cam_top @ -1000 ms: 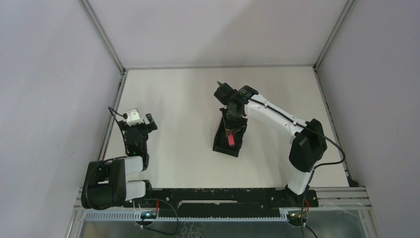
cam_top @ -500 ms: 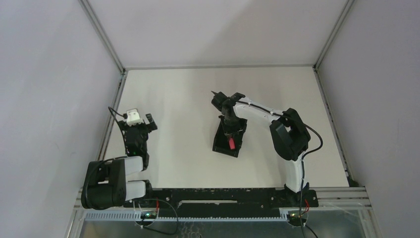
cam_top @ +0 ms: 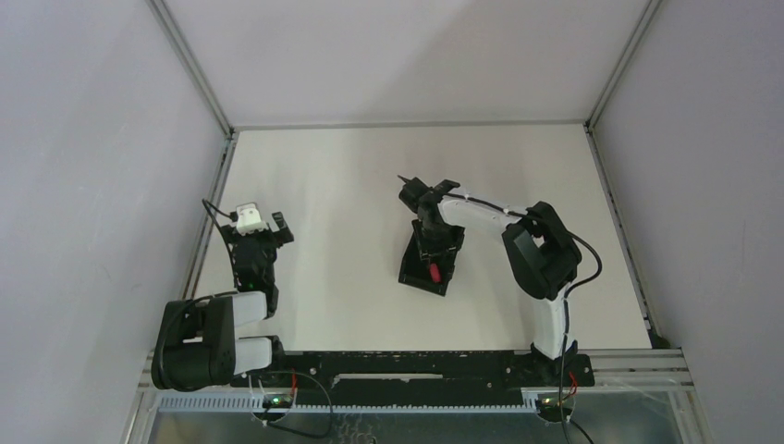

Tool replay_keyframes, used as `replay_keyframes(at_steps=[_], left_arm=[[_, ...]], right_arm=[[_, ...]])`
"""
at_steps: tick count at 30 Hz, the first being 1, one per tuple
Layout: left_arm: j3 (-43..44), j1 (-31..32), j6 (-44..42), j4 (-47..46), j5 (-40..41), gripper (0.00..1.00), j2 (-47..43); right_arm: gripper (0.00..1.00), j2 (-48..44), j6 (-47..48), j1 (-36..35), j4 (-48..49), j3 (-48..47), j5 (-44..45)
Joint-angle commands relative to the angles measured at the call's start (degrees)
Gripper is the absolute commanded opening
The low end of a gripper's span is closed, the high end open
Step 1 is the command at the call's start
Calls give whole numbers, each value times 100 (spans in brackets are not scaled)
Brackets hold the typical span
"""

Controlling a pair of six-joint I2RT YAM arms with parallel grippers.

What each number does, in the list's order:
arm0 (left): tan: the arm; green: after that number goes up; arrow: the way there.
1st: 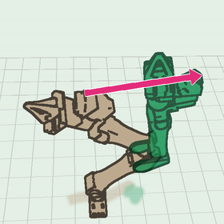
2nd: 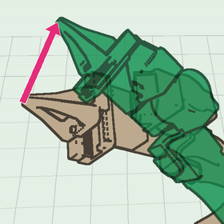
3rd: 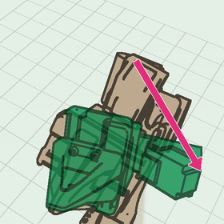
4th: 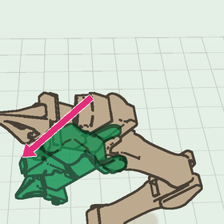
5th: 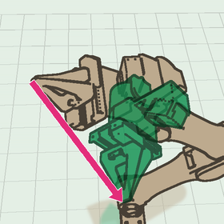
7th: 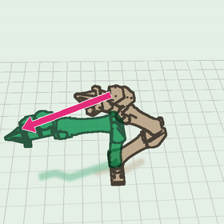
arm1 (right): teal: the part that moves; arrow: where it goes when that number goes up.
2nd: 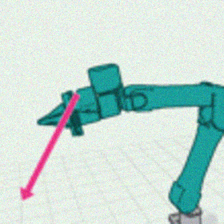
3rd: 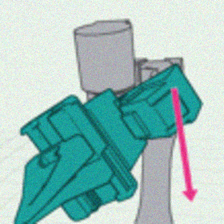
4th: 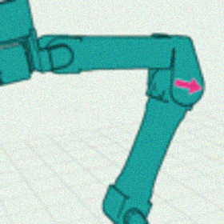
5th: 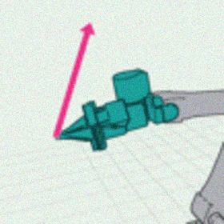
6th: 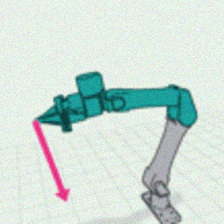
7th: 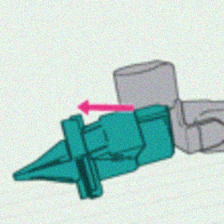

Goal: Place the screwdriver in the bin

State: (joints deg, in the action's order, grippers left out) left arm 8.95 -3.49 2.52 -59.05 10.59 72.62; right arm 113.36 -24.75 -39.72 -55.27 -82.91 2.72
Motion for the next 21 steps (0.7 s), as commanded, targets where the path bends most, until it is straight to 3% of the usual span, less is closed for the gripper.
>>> replay_keyframes(at_steps=[1,5,6,7,8,13,21], left_arm=[[204,27,-96,-177,44,100,-46],[204,27,-94,-177,40,100,-48],[204,28,-99,-177,44,100,-46],[208,22,-95,-177,40,100,-46],[205,26,-94,-176,40,100,-46],[204,29,-95,-177,42,100,-46],[203,24,-99,-177,42,100,-46]], right_arm=[[48,-584,-95,20,-39,-311,201],[60,-1101,-140,-7,-358,-570,444],[69,-1269,-151,-15,-406,-635,549],[87,-1450,-150,-17,-441,-664,628],[98,-1662,-133,-13,-448,-668,692],[100,-3067,121,23,75,-256,860],[100,-5586,143,980,1687,1989,656]])
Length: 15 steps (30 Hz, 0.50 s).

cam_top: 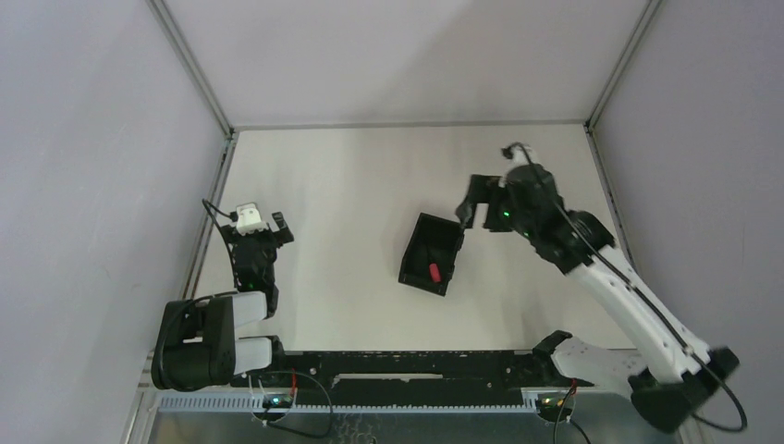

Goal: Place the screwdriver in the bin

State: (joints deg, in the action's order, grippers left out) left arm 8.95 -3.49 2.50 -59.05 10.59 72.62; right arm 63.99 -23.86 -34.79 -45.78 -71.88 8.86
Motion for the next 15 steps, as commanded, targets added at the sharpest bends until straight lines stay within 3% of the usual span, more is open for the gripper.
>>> replay_keyframes(at_steps=[1,8,15], left_arm=[[204,23,-94,-177,41,100,-48],[204,25,-92,-177,40,100,-46],[204,23,-92,-177,41,100,-46]], right_arm=[[100,-888,31,646,852,1182,32],[100,-2510,-246,1293,1480,3206,315],[100,-3320,-715,1365,1859,4501,544]])
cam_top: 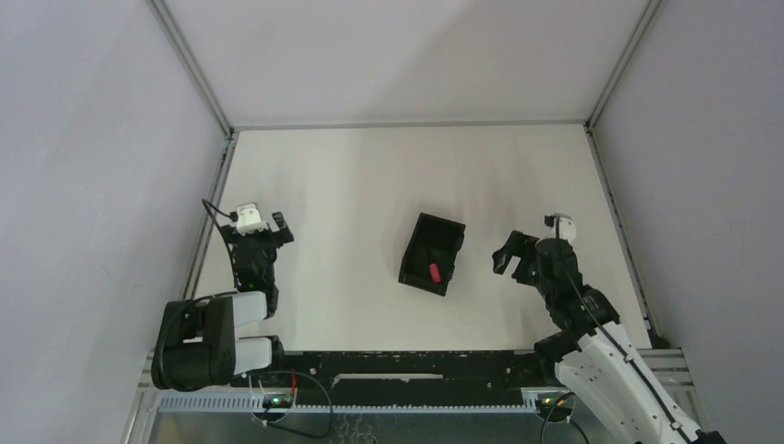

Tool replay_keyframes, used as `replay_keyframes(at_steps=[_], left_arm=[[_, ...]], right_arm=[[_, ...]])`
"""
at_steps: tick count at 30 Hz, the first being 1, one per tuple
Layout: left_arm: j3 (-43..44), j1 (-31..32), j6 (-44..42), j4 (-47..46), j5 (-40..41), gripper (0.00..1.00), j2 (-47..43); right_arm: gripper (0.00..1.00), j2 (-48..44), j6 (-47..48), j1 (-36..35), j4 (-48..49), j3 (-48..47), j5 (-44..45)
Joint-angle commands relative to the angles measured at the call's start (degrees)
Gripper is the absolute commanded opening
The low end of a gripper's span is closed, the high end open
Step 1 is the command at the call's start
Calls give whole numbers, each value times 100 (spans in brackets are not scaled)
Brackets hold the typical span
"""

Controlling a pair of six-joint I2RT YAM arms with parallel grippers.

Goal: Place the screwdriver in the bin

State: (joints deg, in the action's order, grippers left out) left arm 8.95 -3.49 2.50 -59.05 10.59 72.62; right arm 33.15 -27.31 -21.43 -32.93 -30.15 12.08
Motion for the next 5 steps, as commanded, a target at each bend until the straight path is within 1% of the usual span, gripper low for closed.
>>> replay_keyframes(at_steps=[1,5], left_arm=[[204,23,-92,-177,40,100,-46],[204,28,-92,-177,40,100,-51]], right_arm=[[100,-268,-401,33,603,436,220],[100,-326,-416,28,755,589,196]])
